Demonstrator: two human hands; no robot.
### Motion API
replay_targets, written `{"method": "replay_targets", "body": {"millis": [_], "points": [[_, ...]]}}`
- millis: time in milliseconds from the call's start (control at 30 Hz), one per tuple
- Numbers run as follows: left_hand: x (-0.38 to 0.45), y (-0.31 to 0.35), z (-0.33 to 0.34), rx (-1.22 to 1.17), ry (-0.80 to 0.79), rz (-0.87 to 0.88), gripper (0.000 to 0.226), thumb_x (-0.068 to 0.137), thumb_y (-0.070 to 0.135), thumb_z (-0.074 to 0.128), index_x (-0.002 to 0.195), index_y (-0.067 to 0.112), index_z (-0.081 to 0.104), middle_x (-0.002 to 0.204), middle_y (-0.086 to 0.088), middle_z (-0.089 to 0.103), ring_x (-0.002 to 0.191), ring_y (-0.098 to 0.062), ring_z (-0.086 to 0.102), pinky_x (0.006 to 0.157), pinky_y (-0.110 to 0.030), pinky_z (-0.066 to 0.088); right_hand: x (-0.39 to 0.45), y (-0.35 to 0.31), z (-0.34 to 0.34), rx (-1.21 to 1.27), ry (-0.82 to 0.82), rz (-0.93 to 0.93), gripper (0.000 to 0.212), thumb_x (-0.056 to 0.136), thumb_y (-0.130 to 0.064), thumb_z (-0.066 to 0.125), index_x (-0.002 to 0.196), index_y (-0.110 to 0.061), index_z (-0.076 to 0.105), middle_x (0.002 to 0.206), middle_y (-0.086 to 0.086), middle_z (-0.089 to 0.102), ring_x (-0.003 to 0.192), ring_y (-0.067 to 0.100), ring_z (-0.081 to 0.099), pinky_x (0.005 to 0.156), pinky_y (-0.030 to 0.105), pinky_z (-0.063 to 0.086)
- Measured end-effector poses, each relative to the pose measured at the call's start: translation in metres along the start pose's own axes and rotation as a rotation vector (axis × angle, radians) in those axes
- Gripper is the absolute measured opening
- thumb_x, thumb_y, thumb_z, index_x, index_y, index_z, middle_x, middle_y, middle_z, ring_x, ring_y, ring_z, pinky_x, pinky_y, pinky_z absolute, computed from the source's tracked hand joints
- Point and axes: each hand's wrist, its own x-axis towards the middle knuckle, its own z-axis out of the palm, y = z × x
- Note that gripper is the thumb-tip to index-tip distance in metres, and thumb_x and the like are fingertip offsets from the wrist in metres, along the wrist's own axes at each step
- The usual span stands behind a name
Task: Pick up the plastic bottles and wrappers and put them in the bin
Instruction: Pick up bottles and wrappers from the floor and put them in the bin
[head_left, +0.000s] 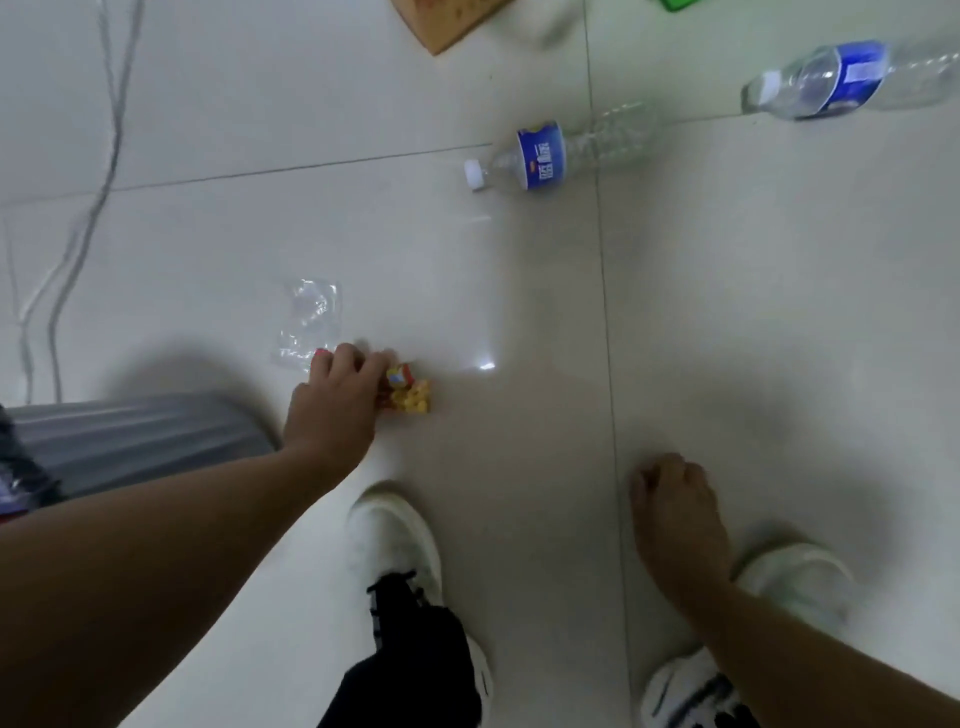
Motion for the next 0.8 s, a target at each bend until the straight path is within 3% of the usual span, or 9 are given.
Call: {"method": "replay_targets", "body": {"millis": [67,167,233,367,467,567,667,800], "points": [[-0.003,0.001,-0.002,0.043,0.062,0.038,0.038,0.094,0.026,0.073,0.129,0.017,0.061,0.120,-0.012,0.058,0.103,-0.040,0.057,0.072,-0.051,0.052,0.002,-0.005,-0.005,0.016,-0.009,-0.025,0.016,0.105,-0.028,0.056,0.099,-0.014,0.050,0.100,0.014,0.057,0.092,0.041,0.059,0.071,0.044,0.044],[-0.026,0.015,-0.026,-0.074,0.088,-0.052,0.030,0.093,0.031,0.071,0.118,0.017,0.062,0.111,-0.009,0.060,0.100,-0.039,0.059,0.075,-0.047,0.047,-0.010,-0.016,-0.034,0.144,0.006,0.064,0.023,0.102,-0.026,0.063,0.094,-0.015,0.045,0.087,0.007,0.051,0.082,0.039,0.058,0.069,0.040,0.036],[-0.050,0.031,-0.050,-0.153,0.107,-0.098,0.030,0.093,0.032,0.069,0.118,0.018,0.060,0.110,-0.008,0.059,0.099,-0.039,0.059,0.077,-0.047,0.049,-0.024,-0.020,-0.063,0.195,-0.049,0.090,0.019,0.101,-0.022,0.067,0.104,-0.011,0.052,0.097,0.013,0.057,0.087,0.040,0.061,0.072,0.040,0.038],[-0.084,0.060,-0.107,-0.185,0.069,-0.138,0.033,0.093,0.032,0.069,0.118,0.014,0.059,0.111,-0.011,0.060,0.101,-0.040,0.059,0.076,-0.047,0.048,-0.044,-0.023,-0.127,0.206,-0.155,0.148,0.043,0.098,-0.028,0.071,0.131,-0.006,0.054,0.126,0.022,0.057,0.107,0.045,0.063,0.087,0.046,0.051],[-0.101,0.085,-0.157,-0.220,0.082,-0.111,0.022,0.091,0.030,0.068,0.103,0.017,0.055,0.102,-0.006,0.060,0.096,-0.036,0.058,0.072,-0.042,0.040,-0.064,-0.027,-0.181,0.225,-0.172,0.153,0.051,0.094,-0.036,0.072,0.136,-0.014,0.053,0.131,0.017,0.055,0.113,0.042,0.063,0.083,0.041,0.047],[-0.109,0.112,-0.207,-0.295,0.064,-0.110,0.019,0.091,0.029,0.065,0.092,0.023,0.047,0.090,0.002,0.058,0.088,-0.033,0.060,0.070,-0.043,0.044,-0.081,-0.024,-0.238,0.234,-0.207,0.139,0.058,0.092,-0.043,0.073,0.140,-0.021,0.051,0.134,0.011,0.054,0.117,0.035,0.063,0.089,0.040,0.052],[-0.114,0.141,-0.251,-0.376,0.046,-0.170,0.020,0.091,0.029,0.063,0.090,0.029,0.043,0.082,0.006,0.059,0.077,-0.031,0.060,0.067,-0.045,0.047,-0.087,-0.019,-0.289,0.255,-0.224,0.141,0.062,0.089,-0.045,0.074,0.143,-0.024,0.050,0.137,0.008,0.053,0.122,0.031,0.062,0.099,0.042,0.054],[-0.112,0.184,-0.305,-0.392,0.038,-0.218,0.021,0.089,0.027,0.059,0.090,0.029,0.039,0.073,0.006,0.060,0.067,-0.023,0.058,0.058,-0.039,0.039,-0.078,-0.006,-0.363,0.280,-0.213,0.142,0.068,0.086,-0.047,0.076,0.144,-0.024,0.050,0.138,0.008,0.053,0.121,0.030,0.062,0.097,0.040,0.054]]}}
